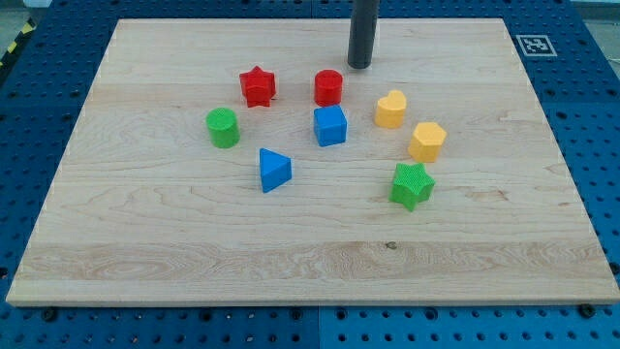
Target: Push the red circle at the top left of the cube
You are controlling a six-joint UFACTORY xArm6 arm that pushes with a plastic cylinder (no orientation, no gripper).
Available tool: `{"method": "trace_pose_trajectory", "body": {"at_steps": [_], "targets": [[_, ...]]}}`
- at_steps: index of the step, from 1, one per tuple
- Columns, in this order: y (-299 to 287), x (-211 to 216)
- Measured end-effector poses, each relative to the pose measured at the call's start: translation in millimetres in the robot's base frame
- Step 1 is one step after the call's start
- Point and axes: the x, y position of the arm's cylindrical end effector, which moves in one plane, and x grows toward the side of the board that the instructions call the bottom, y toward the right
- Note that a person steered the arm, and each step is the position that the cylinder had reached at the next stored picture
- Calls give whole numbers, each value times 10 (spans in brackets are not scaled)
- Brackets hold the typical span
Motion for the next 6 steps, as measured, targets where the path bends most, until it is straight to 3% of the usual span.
{"method": "trace_pose_trajectory", "body": {"at_steps": [3,4,6], "targets": [[-5,6],[-256,21],[-442,504]]}}
